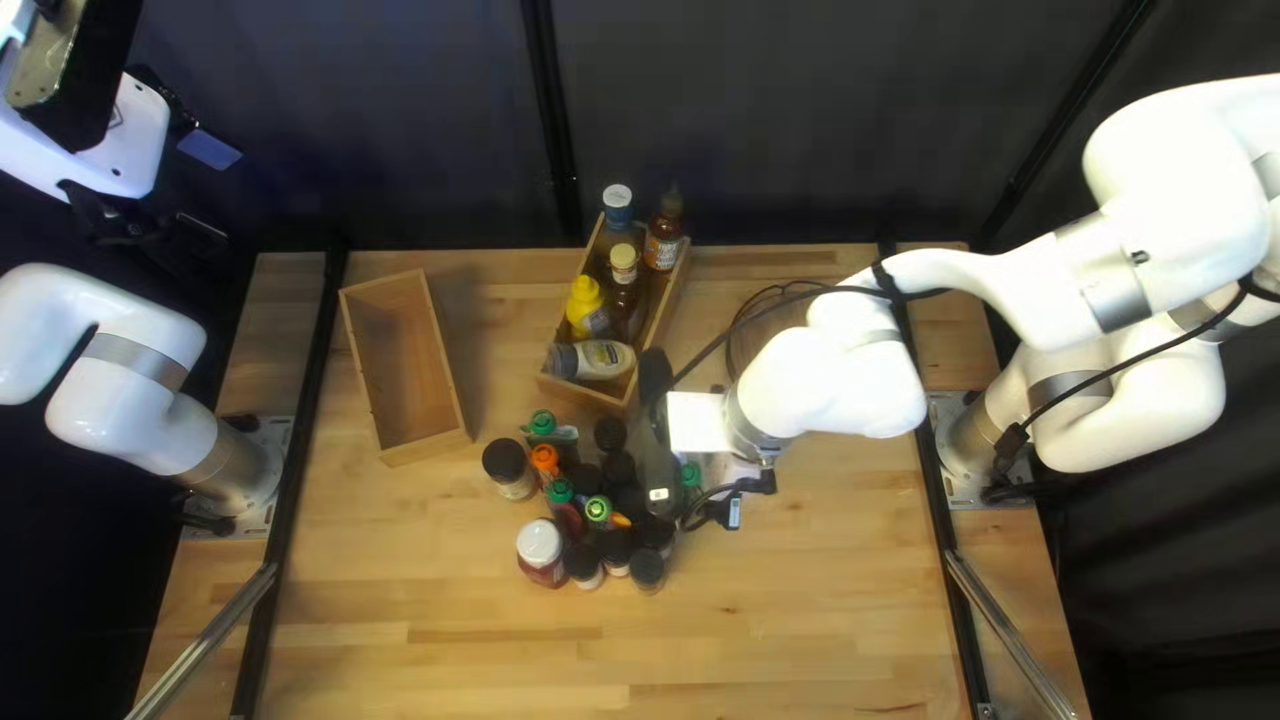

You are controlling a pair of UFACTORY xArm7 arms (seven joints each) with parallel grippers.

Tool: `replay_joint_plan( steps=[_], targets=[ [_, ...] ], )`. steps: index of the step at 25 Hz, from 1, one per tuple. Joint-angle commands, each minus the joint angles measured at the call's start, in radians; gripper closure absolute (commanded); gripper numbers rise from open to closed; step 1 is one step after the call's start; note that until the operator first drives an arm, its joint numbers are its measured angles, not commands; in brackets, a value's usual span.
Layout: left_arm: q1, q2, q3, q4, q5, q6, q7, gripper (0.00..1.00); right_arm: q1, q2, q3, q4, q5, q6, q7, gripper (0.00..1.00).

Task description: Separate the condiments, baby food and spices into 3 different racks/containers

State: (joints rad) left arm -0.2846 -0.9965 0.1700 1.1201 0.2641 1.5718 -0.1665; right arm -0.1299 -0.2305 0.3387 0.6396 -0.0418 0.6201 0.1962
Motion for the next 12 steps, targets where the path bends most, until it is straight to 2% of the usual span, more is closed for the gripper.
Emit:
replay_joint_plan(
  steps=[1,9,12],
  targets=[
    [0.000,0.000,0.000,0.000,0.000,0.000,0.000,0.00,-0.022,0.032,0.012,0.006,-0.053,-0.011,0.044,0.00],
    [0.000,0.000,0.000,0.000,0.000,0.000,0.000,0.00,-0.024,0.050,0.016,0.012,-0.064,-0.016,0.056,0.00],
    [0.000,0.000,0.000,0.000,0.000,0.000,0.000,0.00,-0.009,-0.012,-0.003,-0.008,-0.020,0.010,0.018,0.00]
  ],
)
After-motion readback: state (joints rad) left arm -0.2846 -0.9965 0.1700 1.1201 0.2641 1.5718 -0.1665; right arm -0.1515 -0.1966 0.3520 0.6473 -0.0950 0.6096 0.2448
